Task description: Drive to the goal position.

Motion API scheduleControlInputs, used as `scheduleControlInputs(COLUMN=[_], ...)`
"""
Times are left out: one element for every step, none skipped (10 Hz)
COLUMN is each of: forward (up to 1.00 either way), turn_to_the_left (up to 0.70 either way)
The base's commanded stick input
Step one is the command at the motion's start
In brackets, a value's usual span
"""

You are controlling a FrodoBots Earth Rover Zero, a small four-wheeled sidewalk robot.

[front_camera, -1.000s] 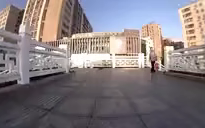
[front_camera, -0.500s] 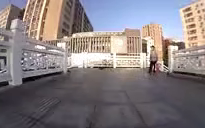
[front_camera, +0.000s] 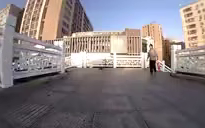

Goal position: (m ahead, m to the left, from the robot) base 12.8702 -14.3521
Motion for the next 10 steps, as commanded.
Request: scheduleControlInputs(forward=[0.45, 0.45, 0.45, 0.45, 0.45, 0.45, 0.45, 0.45, 0.45, 0.45], turn_to_the_left=[0.00, 0.00, 0.00, 0.00, 0.00, 0.00, 0.00, 0.00, 0.00, 0.02])
